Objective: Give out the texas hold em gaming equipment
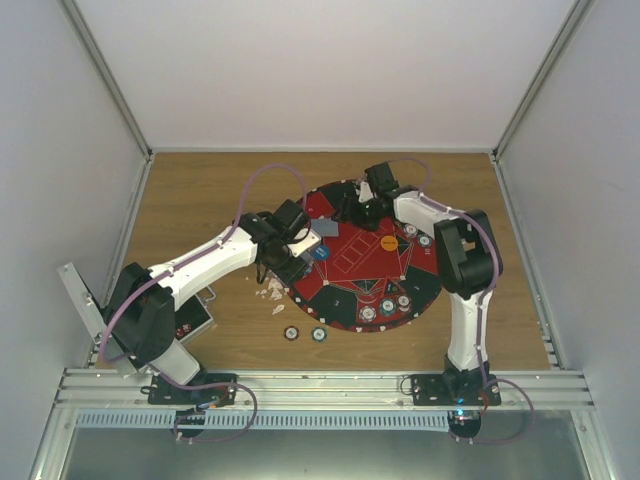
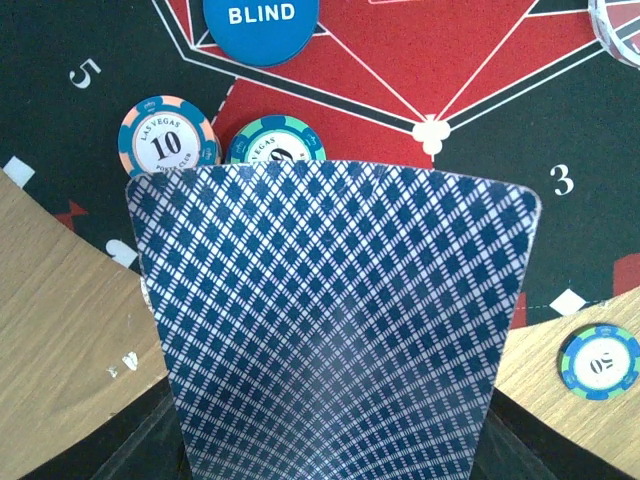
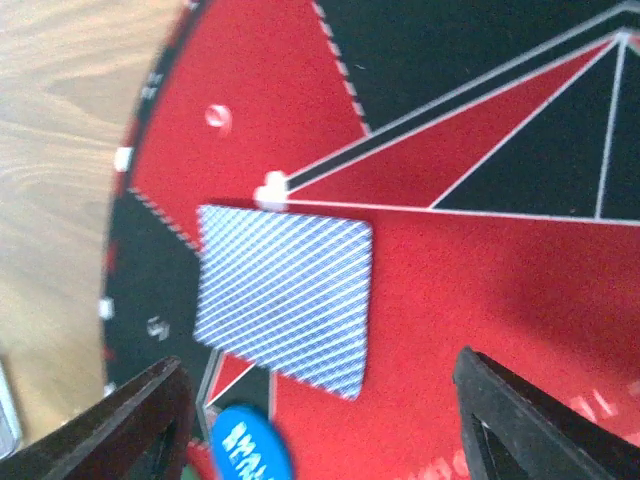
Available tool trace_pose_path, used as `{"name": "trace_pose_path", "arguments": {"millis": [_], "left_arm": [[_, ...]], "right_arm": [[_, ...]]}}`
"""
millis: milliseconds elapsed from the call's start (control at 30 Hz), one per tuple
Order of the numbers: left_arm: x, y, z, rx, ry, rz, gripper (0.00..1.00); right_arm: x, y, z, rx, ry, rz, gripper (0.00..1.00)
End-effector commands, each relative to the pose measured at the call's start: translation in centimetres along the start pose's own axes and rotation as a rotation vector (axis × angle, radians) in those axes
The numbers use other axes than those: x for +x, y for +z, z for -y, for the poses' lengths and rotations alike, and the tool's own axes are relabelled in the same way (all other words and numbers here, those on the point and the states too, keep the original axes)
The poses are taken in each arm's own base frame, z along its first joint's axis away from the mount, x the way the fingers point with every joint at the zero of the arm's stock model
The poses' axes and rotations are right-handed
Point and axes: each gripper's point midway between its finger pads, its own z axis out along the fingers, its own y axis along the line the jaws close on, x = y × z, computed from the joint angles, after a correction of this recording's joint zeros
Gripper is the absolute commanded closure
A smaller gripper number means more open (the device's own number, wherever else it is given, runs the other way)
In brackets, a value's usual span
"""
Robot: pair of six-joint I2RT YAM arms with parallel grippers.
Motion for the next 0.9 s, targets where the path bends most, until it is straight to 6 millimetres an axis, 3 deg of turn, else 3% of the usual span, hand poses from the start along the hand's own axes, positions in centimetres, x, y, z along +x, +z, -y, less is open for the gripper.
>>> {"name": "trace_pose_path", "arguments": {"millis": [0,100,167,267,400,700,867], "left_arm": [[-0.8,-0.5,0.0,0.007,0.03,0.049,0.41],[-1.1,-0.5,0.2,0.01,0.041,0.057,0.41],[-1.2,-0.5,0.3,0.016,0.046,0.062,0.41],[-1.3,-0.5,0.8,0.028,0.06,0.068,0.41],[-1.1,-0.3,1.2,0.036,0.073,0.063,0.41],[-1.2,-0.3,1.8,0.047,0.092,0.064,0.41],[-1.1,-0.3,2.0,0.053,0.091,0.066,0.41]], "right_arm": [[-0.7,-6.2,-3.5,-0.134,-0.213,0.029,0.25],[2.5,-7.6,-6.1,-0.307,-0.326,-0.118,0.19],[5.4,-8.2,-6.9,-0.387,-0.299,-0.243,0.18],[7.9,-9.0,-8.3,-0.483,-0.257,-0.325,0.17],[9.8,-9.6,-9.9,-0.597,-0.203,-0.404,0.15],[13.2,-7.3,-11.2,-0.598,-0.242,-0.529,0.16],[14.1,-6.2,-11.1,-0.582,-0.236,-0.563,0.23]]}}
